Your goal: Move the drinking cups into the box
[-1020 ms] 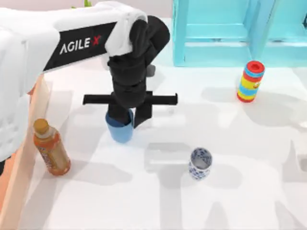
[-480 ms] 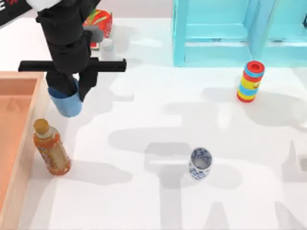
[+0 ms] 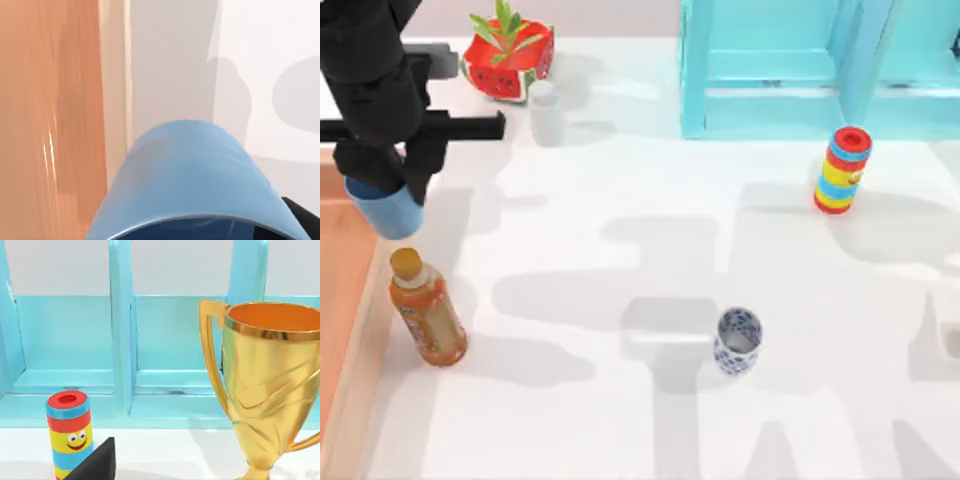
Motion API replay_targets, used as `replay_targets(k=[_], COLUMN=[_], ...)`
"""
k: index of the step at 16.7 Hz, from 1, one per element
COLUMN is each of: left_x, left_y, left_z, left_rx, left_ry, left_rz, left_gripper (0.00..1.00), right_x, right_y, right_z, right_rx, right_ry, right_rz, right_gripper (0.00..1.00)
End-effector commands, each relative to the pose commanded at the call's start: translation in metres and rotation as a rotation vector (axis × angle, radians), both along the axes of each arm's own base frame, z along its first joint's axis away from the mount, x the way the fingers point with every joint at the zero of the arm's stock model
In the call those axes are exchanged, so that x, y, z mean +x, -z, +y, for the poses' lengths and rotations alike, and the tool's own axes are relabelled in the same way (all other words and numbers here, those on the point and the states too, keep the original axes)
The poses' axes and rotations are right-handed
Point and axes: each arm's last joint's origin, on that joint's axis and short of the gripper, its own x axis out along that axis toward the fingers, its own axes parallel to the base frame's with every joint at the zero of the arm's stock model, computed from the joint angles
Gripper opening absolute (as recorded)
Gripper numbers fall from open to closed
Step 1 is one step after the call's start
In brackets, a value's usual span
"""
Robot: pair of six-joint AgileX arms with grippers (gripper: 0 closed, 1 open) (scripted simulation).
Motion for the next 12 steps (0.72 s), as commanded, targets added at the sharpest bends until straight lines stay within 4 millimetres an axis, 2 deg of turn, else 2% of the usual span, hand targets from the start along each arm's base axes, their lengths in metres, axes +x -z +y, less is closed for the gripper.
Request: replay_targets(k=[3,5,8,12], left_x=[-0.02,-0.044,-0.084,-0.13], left_y=[-0.011,-0.019,-0.028,-0.032], left_z=[0.069,0.103,0.132,0.141], left_rx=[-0.006,-0.007,0.0,0.02], left_ry=[-0.033,-0.045,-0.037,-0.003], left_rz=[0.005,0.001,-0.011,-0.023], left_gripper=[0.0,0.0,0.0,0.0], right_x=[0.0,0.0,0.0,0.0], right_y=[0.0,0.0,0.0,0.0], right_z=[0.0,0.0,0.0,0.0], right_rx=[0.0,0.0,0.0,0.0], right_ry=[0.0,0.0,0.0,0.0], right_rz=[0.0,0.0,0.0,0.0], right_gripper=[1.0,1.0,1.0,1.0])
